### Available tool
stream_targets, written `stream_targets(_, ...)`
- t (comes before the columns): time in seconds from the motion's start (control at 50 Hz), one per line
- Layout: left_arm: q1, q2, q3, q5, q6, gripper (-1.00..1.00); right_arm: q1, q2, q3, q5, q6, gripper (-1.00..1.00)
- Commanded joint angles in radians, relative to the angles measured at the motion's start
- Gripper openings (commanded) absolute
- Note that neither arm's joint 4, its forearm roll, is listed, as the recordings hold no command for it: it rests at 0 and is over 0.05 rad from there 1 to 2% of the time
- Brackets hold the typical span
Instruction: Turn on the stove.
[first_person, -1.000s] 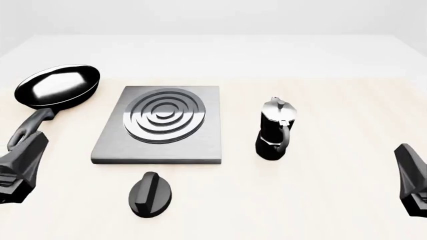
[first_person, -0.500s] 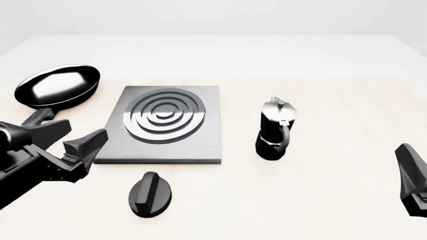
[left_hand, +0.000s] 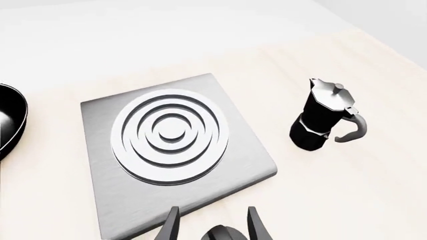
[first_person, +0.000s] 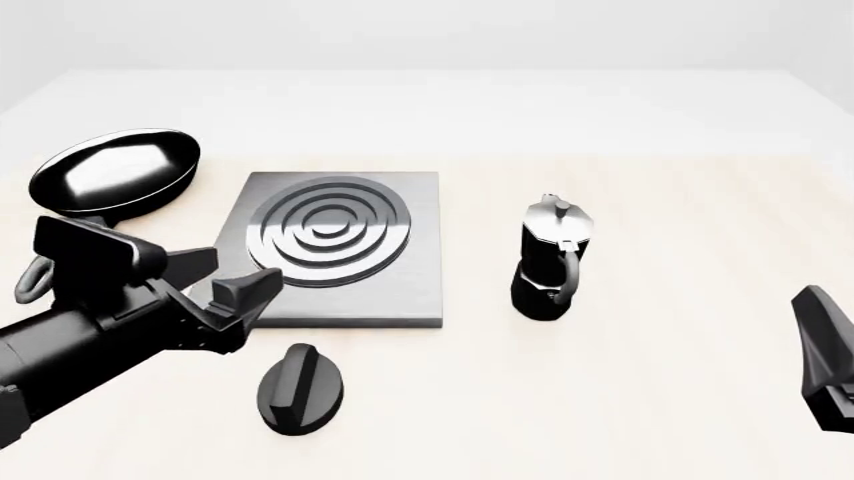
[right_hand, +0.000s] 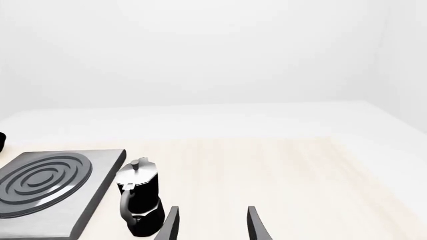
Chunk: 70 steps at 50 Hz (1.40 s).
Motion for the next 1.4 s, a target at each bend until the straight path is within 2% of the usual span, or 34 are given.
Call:
stream_targets(0.02, -0.042, 0.109, 0.009, -0.058, -0.042, 1.00, -0.003, -0.006, 0.000, 0.001, 0.010, 1.00)
stream_targets(0.08, -0.044, 0.128, 0.014, -0.067, -0.059, 1.00, -0.002, -0.008, 0.000, 0.002, 0.010, 1.00)
stream_targets(0.1, -0.042, 0.155, 0.015, -0.074, -0.089, 1.00, -0.002, -0.009, 0.000, 0.003, 0.010, 1.00)
stream_targets(0.16, -0.036, 0.153, 0.019, -0.081, -0.079, 1.00, -0.001, -0.006, 0.000, 0.002, 0.011, 1.00)
stream_targets(0.3, -0.039, 0.190, 0.020, -0.083, -0.127, 1.00, 0.001, -0.002, 0.000, 0.000, 0.012, 1.00)
stream_targets(0.62, -0.025, 0.252, 0.027, -0.113, -0.125, 1.00, 0.004, 0.011, 0.001, -0.009, 0.020, 1.00)
stream_targets(1.0, -0.034, 0.398, 0.044, -0.200, -0.204, 1.00, 0.007, 0.005, 0.001, -0.004, 0.023, 1.00)
stream_targets(1.4, -0.033, 0.537, 0.049, -0.295, -0.256, 1.00, 0.009, 0.009, 0.001, -0.006, 0.024, 1.00)
